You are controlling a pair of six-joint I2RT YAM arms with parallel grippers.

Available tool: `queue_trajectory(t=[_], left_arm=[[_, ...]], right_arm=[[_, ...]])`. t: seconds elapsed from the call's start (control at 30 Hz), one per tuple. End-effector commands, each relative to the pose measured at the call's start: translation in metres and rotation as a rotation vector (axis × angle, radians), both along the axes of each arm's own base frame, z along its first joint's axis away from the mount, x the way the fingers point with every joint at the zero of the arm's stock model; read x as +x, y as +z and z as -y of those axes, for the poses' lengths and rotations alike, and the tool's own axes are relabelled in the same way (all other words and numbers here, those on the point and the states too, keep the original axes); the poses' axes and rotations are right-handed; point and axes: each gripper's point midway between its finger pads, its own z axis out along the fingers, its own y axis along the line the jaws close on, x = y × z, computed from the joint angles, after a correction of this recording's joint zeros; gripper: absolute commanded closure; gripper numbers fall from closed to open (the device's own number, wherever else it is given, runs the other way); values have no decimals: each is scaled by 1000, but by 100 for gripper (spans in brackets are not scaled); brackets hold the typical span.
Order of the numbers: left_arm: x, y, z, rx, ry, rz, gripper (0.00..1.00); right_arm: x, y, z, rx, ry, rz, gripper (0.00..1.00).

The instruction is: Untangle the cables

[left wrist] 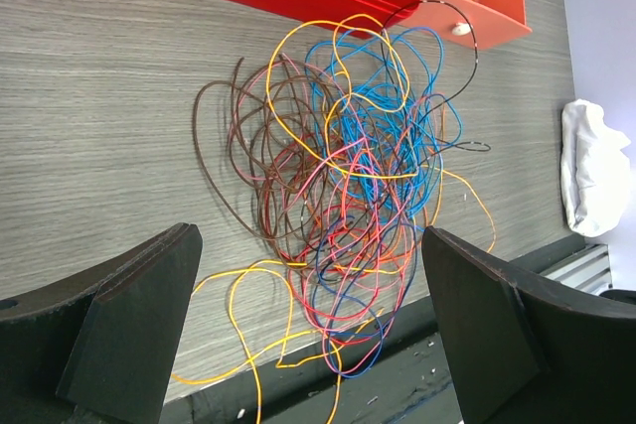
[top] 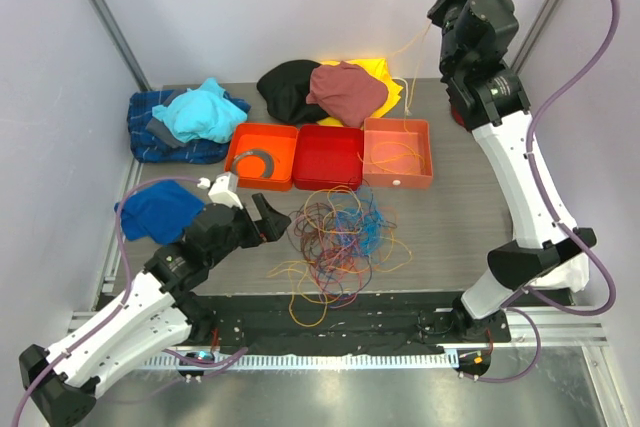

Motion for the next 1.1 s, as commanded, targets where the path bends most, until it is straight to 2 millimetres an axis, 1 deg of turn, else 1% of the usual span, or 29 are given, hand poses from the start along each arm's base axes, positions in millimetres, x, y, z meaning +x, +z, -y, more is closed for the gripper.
queue_trajectory(t=[0.0,0.1,0.13,0.2,0.23,0.27,0.3,0.33,0.4,0.43,0.47,0.5,0.53,0.6,0.63,0.7,0.73,0.8,0.83,0.9,0.93,1.0,1.03,1.07], left_arm=[[3,10,8,-43,-10,26,1],[4,7,8,-41,-8,22,1],[4,7,9,-43,-10,21,1],[4,4,9,-42,-12,14,1],[4,3,10,-44,-12,16,1],[4,3,10,-48,-13,14,1],[4,1,11,-47,-16,10,1],[4,0,11,-47,-16,8,1],[2,-2,13,-44,-28,-2,1],[1,-4,13,-40,-31,-7,1],[0,-6,12,-35,-31,-13,1],[0,-7,11,-34,-28,-12,1],[0,-9,10,-33,-27,-12,1],[-1,-9,10,-37,-23,-9,1],[-1,-10,9,-39,-22,-11,1],[0,-11,10,-44,-21,-12,1],[-1,-11,11,-49,-25,-16,1],[0,-12,13,-50,-26,-22,1],[0,-12,14,-50,-28,-24,1],[0,-12,14,-50,-30,-26,1],[-1,-13,13,-45,-31,-28,1],[-1,-12,12,-42,-25,-24,1],[-1,-12,11,-42,-24,-22,1],[0,-13,10,-38,-17,-20,1]], right_arm=[[-15,18,17,-2,-56,58,99],[-7,1,16,-15,-61,24,99],[-3,-14,15,-25,-66,-7,99],[-1,-30,14,-8,-64,-26,99],[8,-63,10,-22,-60,-89,99],[3,-69,10,-7,-47,-88,99],[5,-81,8,18,-40,-92,99],[9,-116,5,4,-37,-154,99],[6,-137,4,15,-30,-182,99],[7,-163,3,16,-28,-226,99],[6,-174,1,15,-21,-242,99],[4,-179,2,21,-19,-247,99],[3,-199,1,19,-16,-281,99],[0,-213,1,23,-9,-302,99],[-1,-230,0,20,-4,-333,99],[-3,-246,-1,26,1,-354,99],[-4,-262,0,20,-2,-382,99],[-4,-277,0,16,-5,-403,99],[-4,-292,1,3,-17,-433,99],[-2,-304,4,-7,-30,-459,99],[0,-316,6,-12,-33,-484,99],[2,-328,8,1,-34,-506,99],[1,-338,10,-2,-34,-528,99],[2,-345,9,2,-28,-541,99]])
